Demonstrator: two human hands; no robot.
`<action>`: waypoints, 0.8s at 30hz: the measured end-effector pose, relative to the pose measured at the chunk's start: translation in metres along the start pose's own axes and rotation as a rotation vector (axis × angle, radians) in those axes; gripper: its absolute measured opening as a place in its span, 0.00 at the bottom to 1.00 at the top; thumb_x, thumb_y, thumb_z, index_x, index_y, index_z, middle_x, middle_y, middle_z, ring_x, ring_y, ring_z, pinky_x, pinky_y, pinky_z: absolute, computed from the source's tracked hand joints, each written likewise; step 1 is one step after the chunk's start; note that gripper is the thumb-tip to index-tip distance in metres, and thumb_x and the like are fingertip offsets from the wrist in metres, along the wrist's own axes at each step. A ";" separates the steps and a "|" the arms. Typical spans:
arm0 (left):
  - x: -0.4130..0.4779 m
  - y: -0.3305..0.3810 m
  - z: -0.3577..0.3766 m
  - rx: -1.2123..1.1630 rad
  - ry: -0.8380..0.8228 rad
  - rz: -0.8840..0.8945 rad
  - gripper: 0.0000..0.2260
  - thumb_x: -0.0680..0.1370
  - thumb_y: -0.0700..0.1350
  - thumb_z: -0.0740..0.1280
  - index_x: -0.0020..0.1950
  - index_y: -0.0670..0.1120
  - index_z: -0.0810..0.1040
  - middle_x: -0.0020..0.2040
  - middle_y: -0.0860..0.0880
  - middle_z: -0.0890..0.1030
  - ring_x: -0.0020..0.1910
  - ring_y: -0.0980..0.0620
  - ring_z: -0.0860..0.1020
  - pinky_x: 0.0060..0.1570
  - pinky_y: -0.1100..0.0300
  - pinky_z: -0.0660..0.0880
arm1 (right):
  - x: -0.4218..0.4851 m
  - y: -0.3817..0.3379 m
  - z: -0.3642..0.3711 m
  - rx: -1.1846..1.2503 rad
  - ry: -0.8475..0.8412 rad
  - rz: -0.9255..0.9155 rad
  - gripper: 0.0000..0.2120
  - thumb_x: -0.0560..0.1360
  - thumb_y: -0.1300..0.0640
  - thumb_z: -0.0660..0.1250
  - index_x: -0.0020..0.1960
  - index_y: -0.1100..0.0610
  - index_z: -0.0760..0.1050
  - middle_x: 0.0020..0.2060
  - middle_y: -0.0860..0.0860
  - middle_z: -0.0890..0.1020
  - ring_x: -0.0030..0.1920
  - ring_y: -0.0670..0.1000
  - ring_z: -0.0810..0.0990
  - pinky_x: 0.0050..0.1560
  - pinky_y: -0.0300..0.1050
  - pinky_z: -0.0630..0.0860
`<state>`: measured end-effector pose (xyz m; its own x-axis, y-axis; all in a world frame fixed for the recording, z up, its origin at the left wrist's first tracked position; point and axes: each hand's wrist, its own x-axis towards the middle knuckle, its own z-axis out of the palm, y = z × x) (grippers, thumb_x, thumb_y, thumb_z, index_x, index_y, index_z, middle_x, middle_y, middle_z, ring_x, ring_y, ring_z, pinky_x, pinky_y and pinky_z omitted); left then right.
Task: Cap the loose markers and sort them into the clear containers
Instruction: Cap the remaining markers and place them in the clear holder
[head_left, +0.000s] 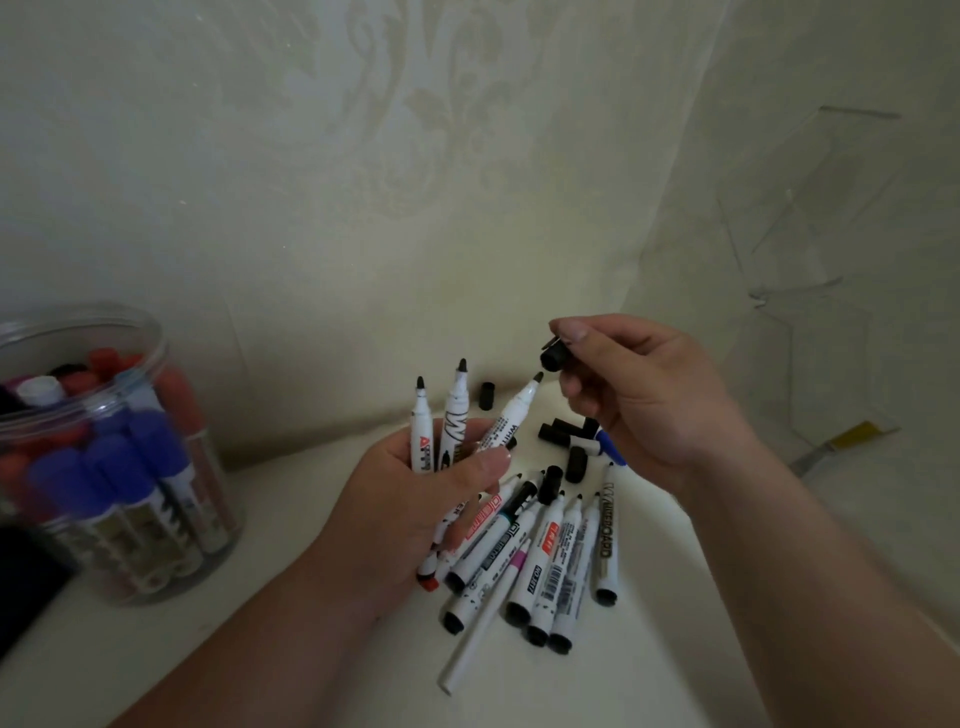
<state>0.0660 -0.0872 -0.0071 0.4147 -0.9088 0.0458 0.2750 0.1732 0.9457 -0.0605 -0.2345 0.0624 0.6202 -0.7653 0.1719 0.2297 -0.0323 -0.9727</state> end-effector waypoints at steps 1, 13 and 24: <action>0.000 0.000 -0.001 0.010 -0.011 0.007 0.12 0.68 0.46 0.79 0.50 0.46 0.85 0.30 0.44 0.72 0.22 0.53 0.66 0.20 0.63 0.66 | -0.001 0.000 0.001 0.001 -0.007 -0.017 0.06 0.68 0.57 0.73 0.42 0.58 0.85 0.34 0.56 0.83 0.30 0.51 0.75 0.28 0.41 0.69; -0.001 0.004 0.000 0.042 -0.020 0.015 0.12 0.68 0.49 0.80 0.48 0.47 0.86 0.31 0.40 0.72 0.22 0.51 0.65 0.21 0.64 0.65 | -0.004 0.002 -0.001 -0.164 -0.195 -0.038 0.08 0.65 0.54 0.75 0.44 0.55 0.87 0.37 0.66 0.82 0.34 0.58 0.74 0.31 0.44 0.72; -0.003 0.002 -0.004 -0.018 -0.087 0.063 0.07 0.73 0.47 0.71 0.40 0.44 0.82 0.32 0.45 0.78 0.20 0.53 0.66 0.22 0.63 0.65 | -0.007 0.005 -0.005 -0.137 -0.331 -0.035 0.11 0.67 0.63 0.73 0.49 0.58 0.86 0.35 0.59 0.85 0.34 0.55 0.80 0.33 0.41 0.76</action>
<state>0.0686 -0.0829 -0.0060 0.3546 -0.9254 0.1336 0.2669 0.2371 0.9341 -0.0668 -0.2326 0.0560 0.8281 -0.5137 0.2245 0.1660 -0.1579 -0.9734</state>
